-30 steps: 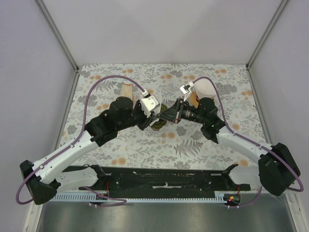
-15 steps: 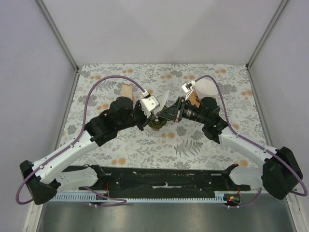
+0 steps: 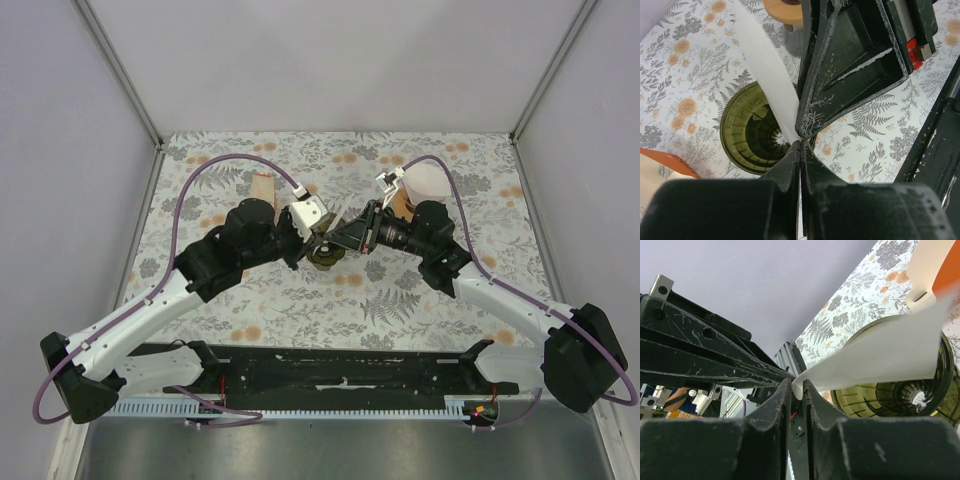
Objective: Place the coffee filter in the dripper
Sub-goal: Place the coffee filter in the coffee dripper.
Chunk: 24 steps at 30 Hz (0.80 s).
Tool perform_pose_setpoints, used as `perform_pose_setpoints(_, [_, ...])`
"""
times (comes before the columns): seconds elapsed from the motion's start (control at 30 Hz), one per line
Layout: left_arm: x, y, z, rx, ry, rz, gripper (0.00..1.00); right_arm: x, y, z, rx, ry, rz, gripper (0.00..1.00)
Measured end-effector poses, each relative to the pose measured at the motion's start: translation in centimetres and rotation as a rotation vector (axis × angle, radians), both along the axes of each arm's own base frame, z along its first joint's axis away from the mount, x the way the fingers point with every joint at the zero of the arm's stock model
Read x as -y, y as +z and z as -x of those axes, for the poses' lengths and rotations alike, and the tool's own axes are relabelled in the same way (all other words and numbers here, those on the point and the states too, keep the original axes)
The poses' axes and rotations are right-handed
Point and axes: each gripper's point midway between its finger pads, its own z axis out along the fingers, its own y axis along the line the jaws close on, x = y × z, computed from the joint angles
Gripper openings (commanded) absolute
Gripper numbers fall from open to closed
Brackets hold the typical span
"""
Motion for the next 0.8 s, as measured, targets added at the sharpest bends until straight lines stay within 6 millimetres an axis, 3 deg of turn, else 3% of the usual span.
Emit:
perform_pose_setpoints(0.1, [0.04, 0.05, -0.04, -0.025, 0.010, 0.023, 0.02, 0.00, -0.09, 0.04, 0.024, 0.006, 0.009, 0.31])
perform_pose_setpoints(0.27, [-0.10, -0.55, -0.26, -0.073, 0.046, 0.051, 0.02, -0.21, -0.38, 0.06, 0.033, 0.022, 0.013, 0.19])
perform_pose_setpoints(0.37, [-0.17, -0.62, -0.37, -0.090, 0.061, 0.064, 0.02, -0.35, -0.33, 0.08, 0.040, 0.032, 0.007, 0.18])
perform_pose_setpoints(0.6, [-0.23, -0.38, -0.61, -0.115, 0.077, 0.095, 0.02, -0.48, 0.00, 0.45, 0.069, 0.059, -0.003, 0.32])
perform_pose_setpoints(0.67, [-0.17, -0.36, -0.55, -0.124, 0.076, 0.102, 0.02, -0.46, -0.10, 0.43, 0.074, 0.059, 0.002, 0.30])
perform_pose_setpoints(0.8, [-0.15, -0.33, -0.52, -0.131, 0.074, 0.108, 0.02, -0.43, -0.28, 0.37, 0.085, 0.057, 0.012, 0.16])
